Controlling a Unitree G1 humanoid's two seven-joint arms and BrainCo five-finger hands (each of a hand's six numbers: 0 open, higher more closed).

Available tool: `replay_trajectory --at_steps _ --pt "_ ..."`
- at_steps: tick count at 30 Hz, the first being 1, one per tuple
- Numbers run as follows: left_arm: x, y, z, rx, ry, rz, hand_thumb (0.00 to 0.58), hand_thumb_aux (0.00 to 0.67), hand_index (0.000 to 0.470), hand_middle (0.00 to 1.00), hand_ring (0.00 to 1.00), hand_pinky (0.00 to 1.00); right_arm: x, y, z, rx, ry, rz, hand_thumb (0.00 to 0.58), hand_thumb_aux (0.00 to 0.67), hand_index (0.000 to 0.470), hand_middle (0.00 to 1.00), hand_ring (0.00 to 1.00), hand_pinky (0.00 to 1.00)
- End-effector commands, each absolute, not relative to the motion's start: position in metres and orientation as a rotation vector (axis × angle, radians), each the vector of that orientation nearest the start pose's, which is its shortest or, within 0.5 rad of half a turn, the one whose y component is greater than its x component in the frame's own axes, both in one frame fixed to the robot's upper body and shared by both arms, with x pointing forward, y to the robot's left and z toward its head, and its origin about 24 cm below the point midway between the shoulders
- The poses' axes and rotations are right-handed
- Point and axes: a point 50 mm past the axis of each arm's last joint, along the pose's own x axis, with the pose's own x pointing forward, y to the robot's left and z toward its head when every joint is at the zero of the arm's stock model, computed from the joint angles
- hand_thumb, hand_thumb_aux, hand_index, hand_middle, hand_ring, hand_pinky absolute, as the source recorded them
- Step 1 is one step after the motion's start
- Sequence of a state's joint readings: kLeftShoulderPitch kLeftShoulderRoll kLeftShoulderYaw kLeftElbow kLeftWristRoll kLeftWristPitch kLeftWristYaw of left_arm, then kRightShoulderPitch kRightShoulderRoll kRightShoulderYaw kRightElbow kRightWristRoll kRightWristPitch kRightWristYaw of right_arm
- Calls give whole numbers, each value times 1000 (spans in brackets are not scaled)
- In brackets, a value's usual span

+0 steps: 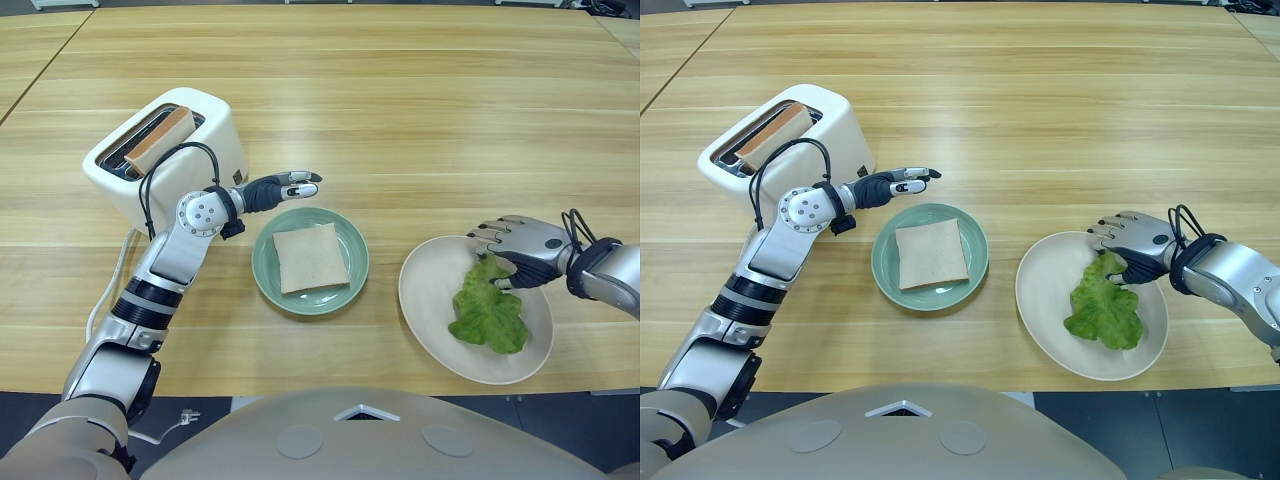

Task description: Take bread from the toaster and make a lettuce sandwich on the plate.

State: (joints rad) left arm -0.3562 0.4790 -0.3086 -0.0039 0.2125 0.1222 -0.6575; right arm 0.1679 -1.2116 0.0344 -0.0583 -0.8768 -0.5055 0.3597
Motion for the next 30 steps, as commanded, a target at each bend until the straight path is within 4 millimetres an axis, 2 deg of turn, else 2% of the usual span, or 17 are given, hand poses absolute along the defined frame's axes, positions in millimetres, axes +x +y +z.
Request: replay_trajectory --at_steps 1,3,6,8,9,10,11,13,15,16,18,21,30 --pt "294 135 99 806 42 -852 0 0 0 0 0 0 206 -293 97 -2100 165 1004 377 273 192 0 0 0" --pt "293 135 98 804 44 -851 0 0 0 0 0 0 204 -294 96 -2126 174 1039 360 257 181 0 0 0" --pt "292 136 97 806 47 -854 0 0 0 0 0 0 200 -293 89 -2127 173 1100 400 297 208 0 0 0" --pt "292 136 98 807 47 -853 0 0 0 0 0 0 197 -291 82 -2113 170 1127 366 263 184 0 0 0" --pt "292 136 98 807 47 -853 0 0 0 0 0 0 196 -290 79 -2107 169 1134 325 226 159 0 0 0" --pt "292 136 98 806 47 -852 0 0 0 0 0 0 196 -290 77 -2104 169 1139 313 215 151 0 0 0" --pt "291 137 98 806 47 -853 0 0 0 0 0 0 195 -290 76 -2103 169 1142 325 226 159 0 0 0" --pt "291 137 98 806 48 -853 0 0 0 0 0 0 196 -291 75 -2113 166 1142 392 289 203 0 0 0" --pt "291 136 98 806 49 -855 0 0 0 0 0 0 196 -290 73 -2107 153 1140 489 405 284 0 0 0" --pt "291 136 98 806 49 -855 0 0 0 0 0 0 196 -289 72 -2102 148 1140 535 483 339 0 0 0" --pt "292 136 98 805 49 -854 0 0 0 0 0 0 196 -288 71 -2097 137 1135 568 573 402 0 0 0" --pt "292 136 98 805 49 -853 0 0 0 0 0 0 198 -287 72 -2093 121 1115 580 670 470 0 0 0" --pt "296 133 97 816 48 -849 0 0 0 0 0 0 227 -290 81 -2171 13 916 580 670 470 0 0 0"
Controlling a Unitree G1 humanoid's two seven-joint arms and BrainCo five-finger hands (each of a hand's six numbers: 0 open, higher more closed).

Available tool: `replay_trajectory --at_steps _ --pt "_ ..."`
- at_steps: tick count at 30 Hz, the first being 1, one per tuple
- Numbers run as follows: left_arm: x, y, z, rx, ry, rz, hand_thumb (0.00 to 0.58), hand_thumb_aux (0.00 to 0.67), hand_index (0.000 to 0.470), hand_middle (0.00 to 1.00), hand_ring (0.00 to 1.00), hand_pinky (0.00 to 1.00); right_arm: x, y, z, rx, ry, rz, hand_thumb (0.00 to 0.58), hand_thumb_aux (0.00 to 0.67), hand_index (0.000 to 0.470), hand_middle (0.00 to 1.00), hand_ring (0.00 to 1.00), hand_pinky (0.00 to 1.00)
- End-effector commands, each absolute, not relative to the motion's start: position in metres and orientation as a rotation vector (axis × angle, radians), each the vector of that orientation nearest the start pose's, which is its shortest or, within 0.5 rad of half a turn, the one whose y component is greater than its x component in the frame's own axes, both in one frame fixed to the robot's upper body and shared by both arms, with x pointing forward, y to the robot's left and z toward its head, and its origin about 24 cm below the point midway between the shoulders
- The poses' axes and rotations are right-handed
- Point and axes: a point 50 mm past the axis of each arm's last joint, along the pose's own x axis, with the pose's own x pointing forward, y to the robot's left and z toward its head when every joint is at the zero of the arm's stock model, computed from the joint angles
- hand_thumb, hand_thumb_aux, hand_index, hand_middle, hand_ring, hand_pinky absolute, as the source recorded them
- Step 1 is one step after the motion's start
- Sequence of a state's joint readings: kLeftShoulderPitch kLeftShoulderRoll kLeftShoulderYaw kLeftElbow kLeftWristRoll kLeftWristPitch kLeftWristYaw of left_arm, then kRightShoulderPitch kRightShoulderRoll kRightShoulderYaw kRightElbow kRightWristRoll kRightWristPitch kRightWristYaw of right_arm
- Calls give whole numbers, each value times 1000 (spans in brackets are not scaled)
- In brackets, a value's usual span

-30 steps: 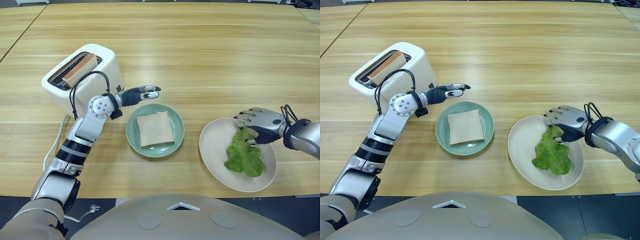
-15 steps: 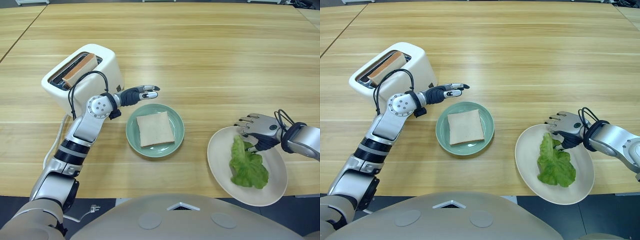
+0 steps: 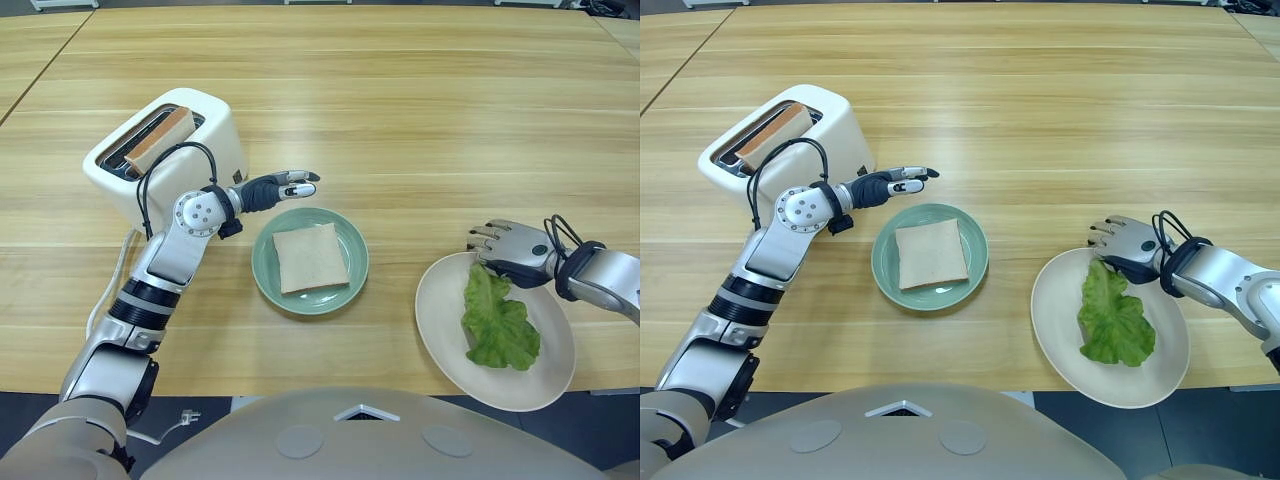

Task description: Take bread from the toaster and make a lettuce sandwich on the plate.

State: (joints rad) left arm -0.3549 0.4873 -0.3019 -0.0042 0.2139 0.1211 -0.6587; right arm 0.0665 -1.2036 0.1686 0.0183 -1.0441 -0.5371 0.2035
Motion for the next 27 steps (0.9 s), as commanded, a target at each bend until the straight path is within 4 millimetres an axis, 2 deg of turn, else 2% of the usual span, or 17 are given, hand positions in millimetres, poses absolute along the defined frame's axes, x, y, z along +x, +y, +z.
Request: replay_trajectory --at_steps 1,2,3,4,5,6,11,14,17,22,27 --pt "296 133 97 817 49 -848 0 0 0 0 0 0 230 -292 79 -2170 11 902 574 604 424 0 0 0" --pt "297 133 97 818 49 -847 0 0 0 0 0 0 232 -293 77 -2171 11 894 545 504 354 0 0 0" --pt "297 133 96 819 49 -846 0 0 0 0 0 0 235 -295 73 -2171 9 879 487 402 282 0 0 0" --pt "297 133 96 820 49 -847 0 0 0 0 0 0 237 -297 69 -2171 10 868 331 231 162 0 0 0" --pt "297 133 96 820 48 -848 0 0 0 0 0 0 239 -299 64 -2172 12 861 258 171 120 0 0 0" --pt "297 132 96 821 48 -849 0 0 0 0 0 0 242 -300 62 -2174 10 851 0 0 0 0 0 0" --pt "298 132 96 827 47 -848 0 0 0 0 0 0 257 -296 67 -2171 -85 768 0 0 0 0 0 0" --pt "298 132 96 829 47 -846 0 0 0 0 0 0 264 -292 80 -2171 -144 710 0 0 0 0 0 0" --pt "299 132 95 831 49 -845 0 0 0 0 0 0 268 -293 104 -2199 -202 625 0 0 0 0 0 0" --pt "300 132 94 839 51 -843 0 0 0 0 0 0 258 -284 128 -2198 -319 594 0 0 0 0 0 0" --pt "300 132 94 844 50 -841 0 0 0 0 0 0 250 -280 127 -2144 -331 652 0 0 0 0 0 0"
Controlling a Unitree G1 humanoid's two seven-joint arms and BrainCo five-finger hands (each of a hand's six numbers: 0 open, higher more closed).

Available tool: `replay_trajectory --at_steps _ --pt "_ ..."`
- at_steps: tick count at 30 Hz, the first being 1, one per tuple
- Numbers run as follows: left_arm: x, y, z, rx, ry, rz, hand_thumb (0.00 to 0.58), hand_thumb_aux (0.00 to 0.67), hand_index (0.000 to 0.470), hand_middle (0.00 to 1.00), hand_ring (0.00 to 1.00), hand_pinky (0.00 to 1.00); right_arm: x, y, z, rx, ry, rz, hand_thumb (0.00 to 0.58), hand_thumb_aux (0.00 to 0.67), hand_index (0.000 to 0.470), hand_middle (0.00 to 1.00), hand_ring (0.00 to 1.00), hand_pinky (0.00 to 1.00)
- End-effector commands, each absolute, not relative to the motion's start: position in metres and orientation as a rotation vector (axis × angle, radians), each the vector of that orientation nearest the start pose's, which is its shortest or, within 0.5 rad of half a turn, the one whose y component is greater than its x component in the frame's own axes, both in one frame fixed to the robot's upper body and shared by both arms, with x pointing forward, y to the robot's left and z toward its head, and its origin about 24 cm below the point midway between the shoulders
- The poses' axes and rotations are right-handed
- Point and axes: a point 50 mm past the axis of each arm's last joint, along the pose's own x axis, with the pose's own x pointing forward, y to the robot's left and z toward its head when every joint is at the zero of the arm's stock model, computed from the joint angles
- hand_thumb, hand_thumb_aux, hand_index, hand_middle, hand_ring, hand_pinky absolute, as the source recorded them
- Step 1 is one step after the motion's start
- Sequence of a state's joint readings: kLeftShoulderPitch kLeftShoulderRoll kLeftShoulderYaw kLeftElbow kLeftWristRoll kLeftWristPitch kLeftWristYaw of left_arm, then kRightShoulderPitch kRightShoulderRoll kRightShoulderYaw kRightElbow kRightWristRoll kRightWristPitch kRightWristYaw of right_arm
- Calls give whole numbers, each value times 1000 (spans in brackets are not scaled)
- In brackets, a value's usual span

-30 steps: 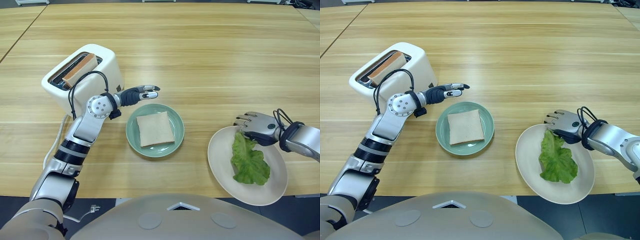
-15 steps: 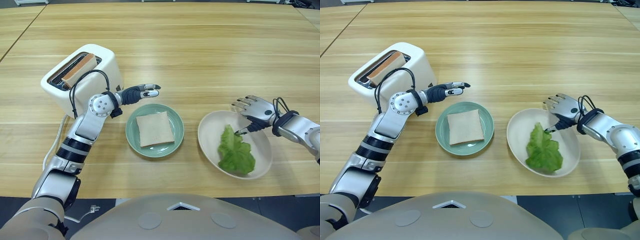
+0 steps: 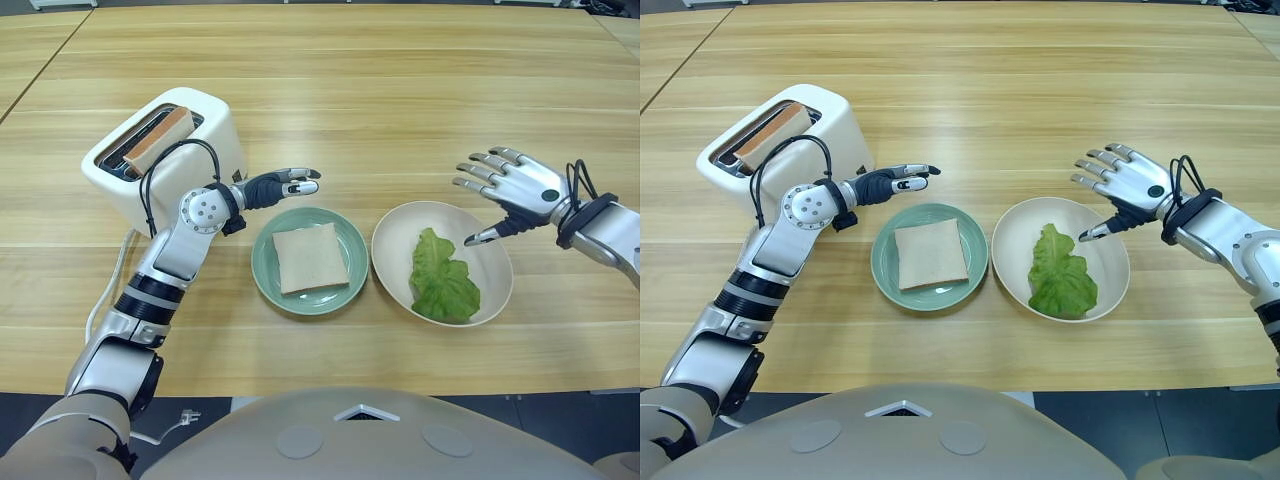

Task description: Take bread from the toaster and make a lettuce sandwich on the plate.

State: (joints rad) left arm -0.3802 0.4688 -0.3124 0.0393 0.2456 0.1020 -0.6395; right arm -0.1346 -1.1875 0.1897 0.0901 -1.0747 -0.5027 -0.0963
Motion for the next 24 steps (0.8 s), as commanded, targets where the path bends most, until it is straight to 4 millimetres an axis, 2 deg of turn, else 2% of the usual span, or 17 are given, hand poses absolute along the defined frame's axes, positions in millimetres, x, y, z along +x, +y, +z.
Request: replay_trajectory --at_steps 1,8,11,14,15,16,17,18,21,22,24 --pt "300 132 94 844 50 -840 0 0 0 0 0 0 248 -279 123 -2129 -316 673 0 0 0 0 0 0" --pt "300 131 94 849 49 -840 0 0 0 0 0 0 234 -260 69 -2034 -272 860 0 0 0 0 0 0" --pt "301 131 94 849 47 -842 0 0 0 0 0 0 234 -261 54 -2036 -248 876 0 0 0 0 0 0" --pt "301 130 94 849 47 -844 0 0 0 0 0 0 236 -259 48 -2042 -243 885 0 0 0 0 0 0" --pt "301 130 93 848 48 -844 0 0 0 0 0 0 237 -258 48 -2046 -245 886 45 26 18 0 0 0" --pt "301 130 93 848 48 -845 0 0 0 0 0 0 238 -258 49 -2050 -249 886 331 231 162 0 0 0" --pt "300 130 93 848 49 -845 0 0 0 0 0 0 239 -256 51 -2055 -257 884 458 363 254 0 0 0" --pt "300 130 93 848 49 -845 0 0 0 0 0 0 240 -255 53 -2059 -267 882 523 460 323 0 0 0" --pt "300 130 93 849 49 -846 0 0 0 0 0 0 242 -250 61 -2057 -307 868 569 578 405 0 0 0" --pt "300 130 93 849 49 -846 0 0 0 0 0 0 243 -247 64 -2053 -325 862 579 641 450 0 0 0" --pt "300 130 93 850 49 -846 0 0 0 0 0 0 244 -245 67 -2043 -352 846 580 670 470 0 0 0"
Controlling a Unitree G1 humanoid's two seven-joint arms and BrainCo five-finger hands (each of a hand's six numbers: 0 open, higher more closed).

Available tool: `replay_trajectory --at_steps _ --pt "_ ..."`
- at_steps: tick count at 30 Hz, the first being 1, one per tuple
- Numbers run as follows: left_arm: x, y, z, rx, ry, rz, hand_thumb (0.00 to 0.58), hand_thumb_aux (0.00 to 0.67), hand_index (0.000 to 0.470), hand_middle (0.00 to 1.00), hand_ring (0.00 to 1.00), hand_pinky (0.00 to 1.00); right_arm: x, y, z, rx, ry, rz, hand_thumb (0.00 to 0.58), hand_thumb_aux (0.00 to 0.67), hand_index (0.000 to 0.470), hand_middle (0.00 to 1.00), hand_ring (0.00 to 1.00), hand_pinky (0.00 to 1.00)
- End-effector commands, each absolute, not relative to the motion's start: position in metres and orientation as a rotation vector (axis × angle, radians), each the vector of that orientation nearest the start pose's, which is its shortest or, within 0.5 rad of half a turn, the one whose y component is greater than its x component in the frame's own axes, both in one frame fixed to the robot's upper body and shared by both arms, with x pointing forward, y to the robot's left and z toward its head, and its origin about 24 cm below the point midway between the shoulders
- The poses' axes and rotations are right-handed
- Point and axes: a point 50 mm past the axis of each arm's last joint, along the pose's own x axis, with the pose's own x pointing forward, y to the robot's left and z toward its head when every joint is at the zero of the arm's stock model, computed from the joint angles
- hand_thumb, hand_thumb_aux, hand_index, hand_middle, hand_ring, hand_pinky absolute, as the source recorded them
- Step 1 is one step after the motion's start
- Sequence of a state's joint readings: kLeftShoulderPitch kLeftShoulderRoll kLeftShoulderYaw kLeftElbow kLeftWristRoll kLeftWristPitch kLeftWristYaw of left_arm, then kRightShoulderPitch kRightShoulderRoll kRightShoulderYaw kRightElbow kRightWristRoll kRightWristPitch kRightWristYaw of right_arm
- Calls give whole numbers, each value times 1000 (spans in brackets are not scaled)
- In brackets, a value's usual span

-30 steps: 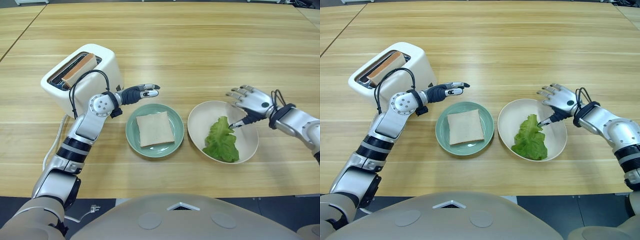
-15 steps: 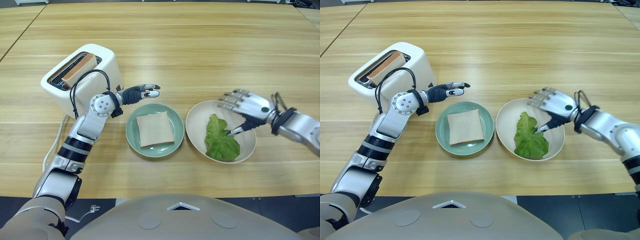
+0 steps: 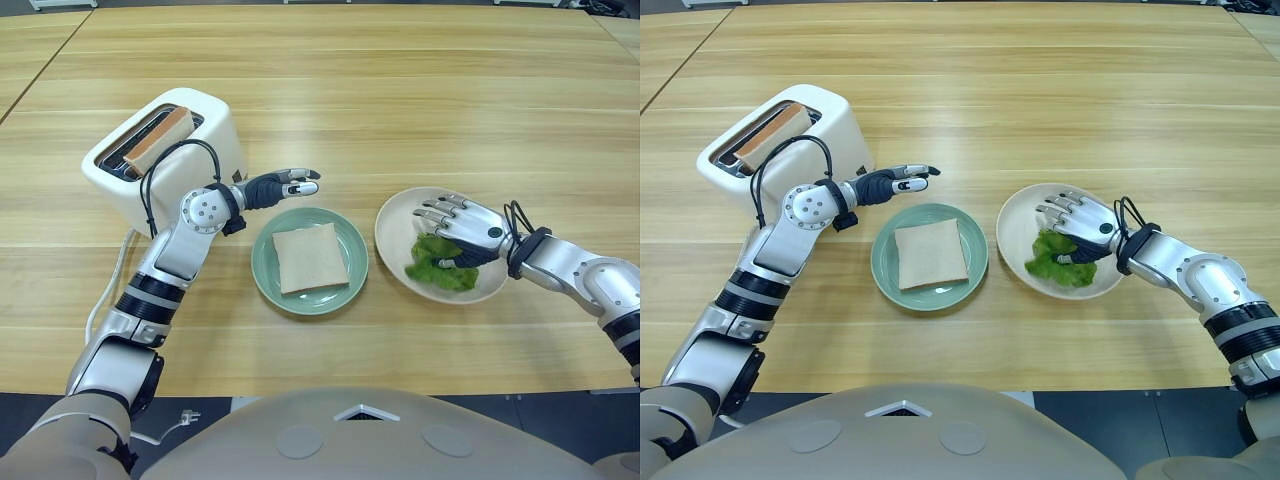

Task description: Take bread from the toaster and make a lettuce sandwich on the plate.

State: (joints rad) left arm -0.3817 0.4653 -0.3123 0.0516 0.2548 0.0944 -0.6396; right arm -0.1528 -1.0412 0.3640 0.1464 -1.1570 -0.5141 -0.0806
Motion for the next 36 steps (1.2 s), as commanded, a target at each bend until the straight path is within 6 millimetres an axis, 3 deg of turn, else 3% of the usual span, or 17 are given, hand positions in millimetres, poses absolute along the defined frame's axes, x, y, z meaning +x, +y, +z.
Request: replay_trajectory --at_steps 1,9,13,16,23,30,32,33,36 --pt "300 130 93 851 48 -846 0 0 0 0 0 0 244 -245 67 -2036 -364 835 580 670 470 0 0 0" --pt "302 133 99 865 30 -828 0 0 0 0 0 0 245 -238 82 -1967 -476 755 580 670 470 0 0 0" --pt "307 144 115 875 -6 -769 0 0 0 0 0 0 247 -204 102 -1875 -652 763 580 670 470 0 0 0" --pt "312 153 135 904 -58 -702 0 0 0 0 0 0 245 -169 106 -1777 -766 843 580 670 470 0 0 0" --pt "318 167 181 948 -186 -550 0 0 0 0 0 0 254 -114 116 -1569 -903 972 580 670 470 0 0 0" --pt "322 160 185 949 -206 -551 0 0 0 0 0 0 261 -85 103 -1510 -916 1060 580 670 470 0 0 0" --pt "323 157 184 950 -208 -559 0 0 0 0 0 0 263 -81 97 -1519 -906 1076 553 525 369 0 0 0" --pt "323 157 184 950 -208 -561 0 0 0 0 0 0 264 -80 93 -1525 -900 1082 506 431 302 0 0 0" --pt "323 154 183 951 -210 -569 0 0 0 0 0 0 267 -78 85 -1547 -890 1087 452 355 249 0 0 0"
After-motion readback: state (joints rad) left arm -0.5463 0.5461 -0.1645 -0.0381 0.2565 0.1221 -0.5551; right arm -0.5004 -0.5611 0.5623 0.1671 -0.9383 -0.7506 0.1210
